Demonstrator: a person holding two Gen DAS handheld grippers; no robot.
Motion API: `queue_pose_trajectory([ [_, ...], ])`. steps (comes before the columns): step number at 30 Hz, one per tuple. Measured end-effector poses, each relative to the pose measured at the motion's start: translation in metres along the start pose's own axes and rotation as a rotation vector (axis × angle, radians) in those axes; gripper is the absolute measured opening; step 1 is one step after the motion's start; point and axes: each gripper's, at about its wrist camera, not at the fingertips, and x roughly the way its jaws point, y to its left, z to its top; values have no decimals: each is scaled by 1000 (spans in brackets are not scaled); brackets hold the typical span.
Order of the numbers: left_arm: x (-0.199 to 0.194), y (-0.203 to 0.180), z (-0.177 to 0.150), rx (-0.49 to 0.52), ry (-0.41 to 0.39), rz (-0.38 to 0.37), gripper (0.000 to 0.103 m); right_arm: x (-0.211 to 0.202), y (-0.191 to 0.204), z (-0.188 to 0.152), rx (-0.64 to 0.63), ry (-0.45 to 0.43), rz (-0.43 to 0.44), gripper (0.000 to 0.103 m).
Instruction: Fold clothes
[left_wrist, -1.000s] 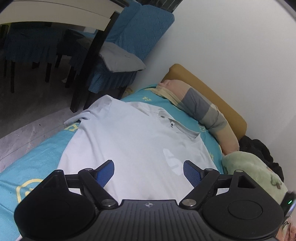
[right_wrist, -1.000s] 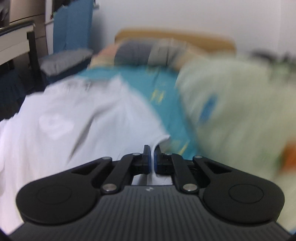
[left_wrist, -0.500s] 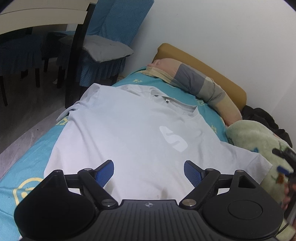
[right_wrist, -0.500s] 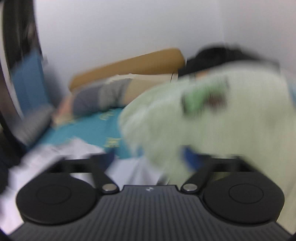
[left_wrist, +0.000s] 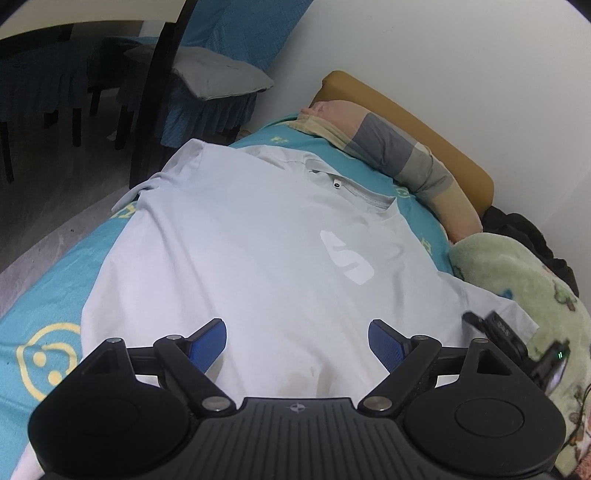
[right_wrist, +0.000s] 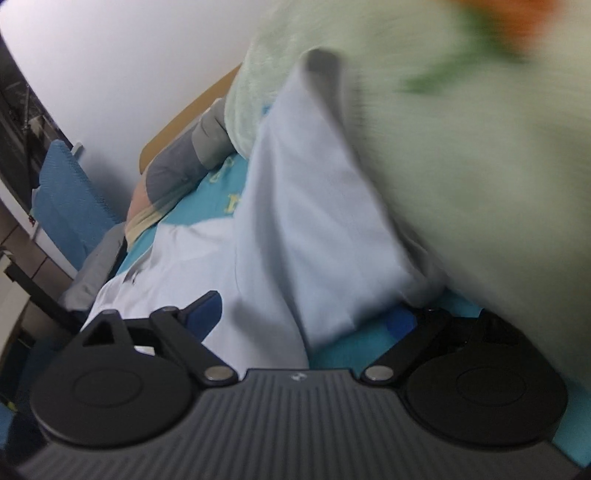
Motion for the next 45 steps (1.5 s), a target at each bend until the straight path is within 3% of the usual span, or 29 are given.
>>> queue_pose_trajectory([
  [3,11,-1,4,0,17,-5,86,26,13,13,-31,-15,-13,94],
  [4,14,-1,5,-6,22,-6,86,27,18,18,-34,-30,-11,84],
  [5,16,0,7,-12,25,-6,86,27,23,22,-36,-45,-7,58],
  [6,17,2,8,-21,29,-8,86,27,30,27,-49,-50,-22,44],
  [7,16,4,11,-27,33,-13,86,25,42,31,-94,-57,-47,15],
  [11,8,23,27,-80,47,-29,86,7,103,42,-326,-127,-131,11],
  [16,-11,61,43,-208,38,11,87,-18,200,37,-670,-255,-205,11],
  [22,-23,81,54,-273,-29,110,87,-3,305,-21,-957,-272,-171,11],
  [28,-23,106,58,-335,-68,207,87,50,350,-108,-1056,-93,-112,13],
  [30,-16,110,57,-343,-52,218,87,62,349,-122,-1038,-9,-50,26],
  [31,-13,110,57,-339,-42,213,87,67,348,-128,-1025,35,-17,53],
  [33,-8,105,55,-317,-33,209,87,69,342,-129,-965,91,38,92],
  [38,-2,92,51,-257,-23,191,87,31,327,-103,-784,106,149,93],
  [45,-9,69,41,-166,-26,174,87,-78,288,-73,-667,45,153,93],
])
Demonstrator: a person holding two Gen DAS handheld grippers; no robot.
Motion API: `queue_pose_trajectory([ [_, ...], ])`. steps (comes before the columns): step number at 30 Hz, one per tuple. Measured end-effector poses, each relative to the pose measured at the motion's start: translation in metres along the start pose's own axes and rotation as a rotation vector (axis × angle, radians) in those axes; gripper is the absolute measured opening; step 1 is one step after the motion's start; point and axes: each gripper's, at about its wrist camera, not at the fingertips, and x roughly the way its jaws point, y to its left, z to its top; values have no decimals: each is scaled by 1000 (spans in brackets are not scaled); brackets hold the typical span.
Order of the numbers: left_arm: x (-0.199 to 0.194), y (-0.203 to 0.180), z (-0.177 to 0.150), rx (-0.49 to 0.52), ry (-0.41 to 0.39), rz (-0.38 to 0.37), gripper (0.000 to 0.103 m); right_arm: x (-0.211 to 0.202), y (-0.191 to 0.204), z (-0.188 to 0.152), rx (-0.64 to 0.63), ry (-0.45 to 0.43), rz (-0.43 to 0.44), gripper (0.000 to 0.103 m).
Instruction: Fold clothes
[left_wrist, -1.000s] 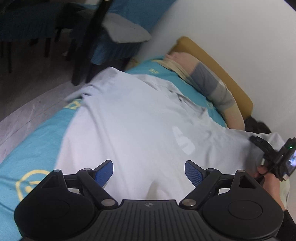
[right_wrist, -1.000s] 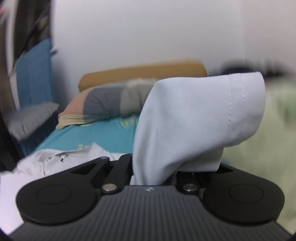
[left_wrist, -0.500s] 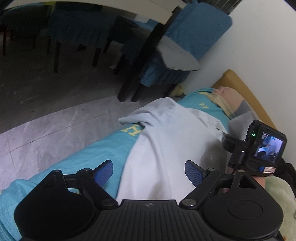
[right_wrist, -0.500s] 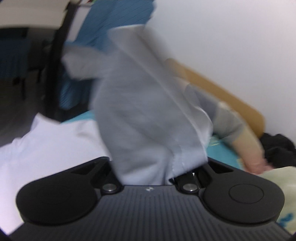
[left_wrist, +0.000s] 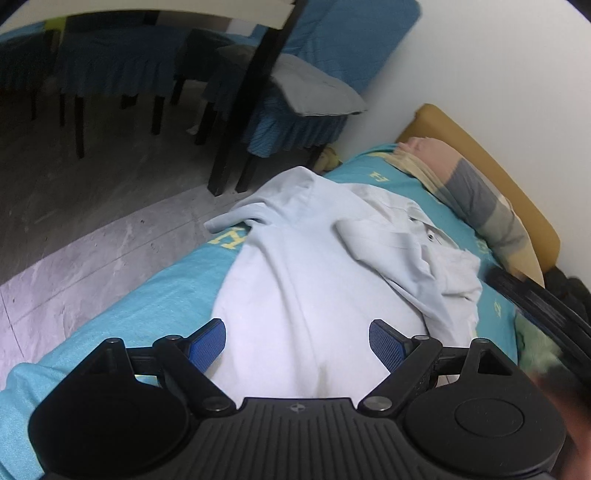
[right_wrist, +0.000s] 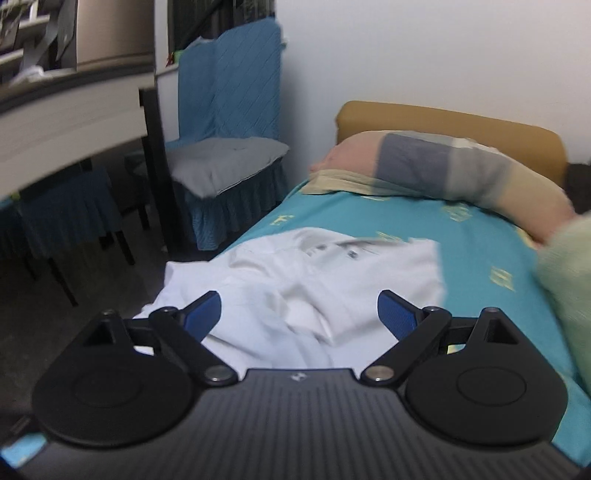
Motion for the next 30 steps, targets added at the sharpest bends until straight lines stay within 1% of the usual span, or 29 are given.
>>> queue_pose_trajectory([
  [2,-5,-11,-8,64,-2,-14,87,-46,-14,-13,52,-6,-4,93],
  [6,-20,-47,-40,251,10,-79,87,-142,-36,-49,125,-3,-28,93],
  [9,-33,-72,-67,381,45,-153,87,-198,-50,-80,195,-2,-57,93],
  [12,-46,-89,-90,470,84,-217,87,-242,-66,-111,275,-17,-86,93],
  [15,-53,-99,-114,515,144,-274,86,-272,-84,-133,373,-31,-117,93],
  [17,-59,-102,-130,525,177,-298,86,-288,-95,-137,425,-66,-111,93],
  [20,-59,-117,-153,546,225,-306,82,-304,-110,-134,420,-130,-145,93],
  [22,-58,-132,-169,547,256,-330,81,-310,-119,-134,408,-154,-180,93],
  [24,-56,-151,-190,567,293,-364,80,-314,-131,-136,435,-160,-196,93],
  [25,-55,-161,-203,585,311,-379,79,-317,-139,-137,463,-162,-193,93],
  [28,-49,-192,-242,638,365,-402,79,-327,-159,-141,548,-180,-177,93],
  [30,-41,-209,-267,651,408,-402,79,-335,-167,-143,584,-203,-180,93],
])
